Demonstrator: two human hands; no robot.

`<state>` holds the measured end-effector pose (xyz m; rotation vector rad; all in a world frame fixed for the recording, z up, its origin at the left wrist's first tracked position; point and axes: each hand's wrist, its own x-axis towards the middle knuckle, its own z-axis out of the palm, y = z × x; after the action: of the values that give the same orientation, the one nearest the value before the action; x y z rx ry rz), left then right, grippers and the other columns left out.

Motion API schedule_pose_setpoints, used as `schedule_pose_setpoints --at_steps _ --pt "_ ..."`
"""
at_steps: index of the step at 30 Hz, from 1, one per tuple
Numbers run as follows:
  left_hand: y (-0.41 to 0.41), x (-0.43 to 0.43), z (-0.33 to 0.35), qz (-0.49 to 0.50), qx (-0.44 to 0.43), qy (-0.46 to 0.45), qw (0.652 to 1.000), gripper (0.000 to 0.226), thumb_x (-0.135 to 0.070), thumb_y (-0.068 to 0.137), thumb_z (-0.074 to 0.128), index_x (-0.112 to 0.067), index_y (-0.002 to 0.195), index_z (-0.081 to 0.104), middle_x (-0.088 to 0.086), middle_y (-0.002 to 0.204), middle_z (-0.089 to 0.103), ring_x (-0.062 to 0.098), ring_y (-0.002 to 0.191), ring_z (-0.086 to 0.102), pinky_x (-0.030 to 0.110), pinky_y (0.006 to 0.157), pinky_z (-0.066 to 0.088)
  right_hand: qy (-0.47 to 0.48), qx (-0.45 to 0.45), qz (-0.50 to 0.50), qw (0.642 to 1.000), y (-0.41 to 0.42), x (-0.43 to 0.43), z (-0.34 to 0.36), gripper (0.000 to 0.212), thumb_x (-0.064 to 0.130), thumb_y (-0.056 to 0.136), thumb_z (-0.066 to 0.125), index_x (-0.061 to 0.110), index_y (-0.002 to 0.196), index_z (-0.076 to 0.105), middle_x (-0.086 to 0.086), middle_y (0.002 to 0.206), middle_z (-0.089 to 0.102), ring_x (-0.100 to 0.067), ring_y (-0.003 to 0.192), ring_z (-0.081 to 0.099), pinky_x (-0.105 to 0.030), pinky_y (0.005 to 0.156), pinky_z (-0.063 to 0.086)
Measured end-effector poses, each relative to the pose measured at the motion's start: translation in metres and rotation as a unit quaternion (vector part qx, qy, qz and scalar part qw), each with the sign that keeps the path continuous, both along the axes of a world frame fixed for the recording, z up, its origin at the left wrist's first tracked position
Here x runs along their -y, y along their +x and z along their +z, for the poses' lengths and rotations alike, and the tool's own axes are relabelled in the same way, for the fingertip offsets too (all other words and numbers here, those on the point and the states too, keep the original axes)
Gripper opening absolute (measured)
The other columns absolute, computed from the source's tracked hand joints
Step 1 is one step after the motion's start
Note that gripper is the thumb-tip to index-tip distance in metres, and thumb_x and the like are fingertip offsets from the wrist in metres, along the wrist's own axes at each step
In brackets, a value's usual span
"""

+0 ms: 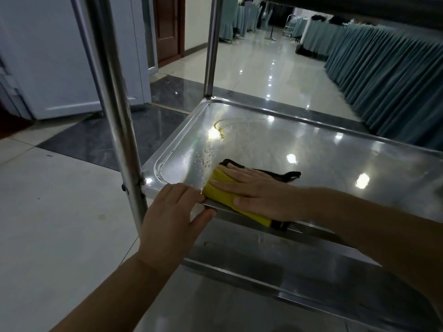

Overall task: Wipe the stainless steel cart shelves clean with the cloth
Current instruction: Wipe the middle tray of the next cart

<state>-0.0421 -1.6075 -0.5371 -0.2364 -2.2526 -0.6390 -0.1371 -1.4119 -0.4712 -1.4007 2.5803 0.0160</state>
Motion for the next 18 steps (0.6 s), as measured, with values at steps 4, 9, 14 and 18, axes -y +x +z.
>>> schedule_pose_setpoints --at_steps 4,9,14,18 --pt "-0.002 0.0 -0.004 -0.013 -0.027 -0.005 1.0 0.03 -0.038 0.08 0.059 -0.01 0.084 0.069 0.005 0.088 0.066 0.014 0.087 0.051 0.022 0.081 0.038 0.007 -0.003 0.011 1.0 -0.011 0.007 0.002 0.055 0.04 0.103 0.025 0.032 0.15 -0.004 0.014 0.153 -0.015 0.001 0.137 -0.019 -0.012 0.106 -0.019" --pt "-0.005 0.002 -0.007 -0.024 -0.042 -0.008 0.999 0.027 -0.035 0.08 0.063 -0.01 0.086 0.07 0.004 0.09 0.066 0.014 0.088 0.053 0.021 0.082 0.039 -0.014 -0.022 -0.078 0.997 -0.078 0.036 0.008 0.051 0.032 0.105 0.025 0.021 0.152 0.008 0.003 0.16 0.004 -0.014 0.147 -0.005 -0.012 0.108 -0.008" --pt "-0.008 0.006 -0.006 -0.041 -0.059 -0.017 0.997 0.023 -0.034 0.079 0.062 -0.012 0.082 0.069 0.002 0.087 0.066 0.011 0.088 0.052 0.019 0.084 0.038 -0.032 -0.001 -0.23 0.973 -0.142 0.066 0.016 0.055 0.054 0.1 0.02 0.038 0.151 0.007 0.006 0.161 0.0 -0.016 0.148 -0.001 -0.039 0.117 0.004" --pt "-0.008 0.009 -0.008 -0.045 -0.068 -0.02 0.996 0.022 -0.033 0.081 0.062 -0.012 0.082 0.07 0.003 0.087 0.067 0.012 0.088 0.051 0.019 0.084 0.038 -0.038 0.002 -0.279 0.96 -0.144 0.08 0.014 0.056 0.055 0.099 0.02 0.04 0.151 0.006 0.003 0.161 -0.001 -0.02 0.148 0.001 -0.042 0.117 0.007"
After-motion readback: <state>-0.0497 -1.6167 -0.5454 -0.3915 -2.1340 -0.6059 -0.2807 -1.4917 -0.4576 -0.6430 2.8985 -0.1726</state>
